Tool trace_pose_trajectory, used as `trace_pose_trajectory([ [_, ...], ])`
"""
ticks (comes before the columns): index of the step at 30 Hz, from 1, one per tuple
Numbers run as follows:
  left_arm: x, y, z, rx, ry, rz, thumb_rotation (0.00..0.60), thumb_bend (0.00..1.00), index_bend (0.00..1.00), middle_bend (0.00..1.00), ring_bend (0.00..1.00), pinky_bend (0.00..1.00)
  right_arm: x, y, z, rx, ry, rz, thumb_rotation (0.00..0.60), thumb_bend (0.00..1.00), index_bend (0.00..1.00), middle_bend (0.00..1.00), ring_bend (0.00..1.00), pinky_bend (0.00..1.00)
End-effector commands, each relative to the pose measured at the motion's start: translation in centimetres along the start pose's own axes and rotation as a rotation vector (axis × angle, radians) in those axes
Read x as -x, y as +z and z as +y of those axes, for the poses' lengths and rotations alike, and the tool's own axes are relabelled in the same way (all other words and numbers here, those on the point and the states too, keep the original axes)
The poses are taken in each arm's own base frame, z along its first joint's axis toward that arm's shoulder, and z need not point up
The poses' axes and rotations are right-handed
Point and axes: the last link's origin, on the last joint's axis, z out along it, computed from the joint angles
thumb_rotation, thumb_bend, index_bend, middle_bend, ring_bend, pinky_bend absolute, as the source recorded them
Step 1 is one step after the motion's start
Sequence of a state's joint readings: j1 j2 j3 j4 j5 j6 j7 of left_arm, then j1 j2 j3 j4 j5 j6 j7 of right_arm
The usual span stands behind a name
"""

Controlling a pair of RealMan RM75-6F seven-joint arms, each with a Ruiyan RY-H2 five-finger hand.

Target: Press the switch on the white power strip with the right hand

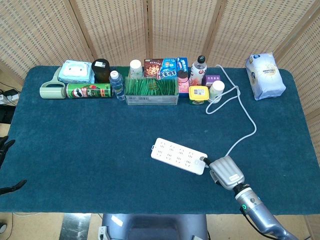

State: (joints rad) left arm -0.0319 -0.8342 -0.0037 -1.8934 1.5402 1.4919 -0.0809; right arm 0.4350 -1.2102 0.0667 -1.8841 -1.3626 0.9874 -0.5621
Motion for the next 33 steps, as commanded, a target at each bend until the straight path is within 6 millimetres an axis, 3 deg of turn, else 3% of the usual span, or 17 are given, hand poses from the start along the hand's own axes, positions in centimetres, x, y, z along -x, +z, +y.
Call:
trace_pose_trajectory([
  [1, 0.1, 0.0, 0.2, 0.003, 0.003, -0.002, 0.6, 0.12, 0.0, 0.0, 0.0, 0.02, 0.1, 0.7, -0.6, -0.01, -0.001, -0.01, 0.6, 0.65, 0.21, 0.98, 1.0, 1.0],
  [20, 0.2, 0.1, 2.0, 0.044, 0.027, -0.01, 0.6, 0.12, 0.0, 0.0, 0.0, 0.02, 1.4, 2.3, -2.2, -0.02, -0.011, -0.088, 0.6, 0.65, 0.23, 0.98, 1.0, 1.0],
  [33, 0.4, 0.1, 2.3, 0.051, 0.028, -0.024, 0.6, 0.12, 0.0, 0.0, 0.0, 0.02, 1.8, 2.6, -0.8, 0.026, -0.02, -0.122, 0.6, 0.65, 0.23, 0.98, 1.0, 1.0],
])
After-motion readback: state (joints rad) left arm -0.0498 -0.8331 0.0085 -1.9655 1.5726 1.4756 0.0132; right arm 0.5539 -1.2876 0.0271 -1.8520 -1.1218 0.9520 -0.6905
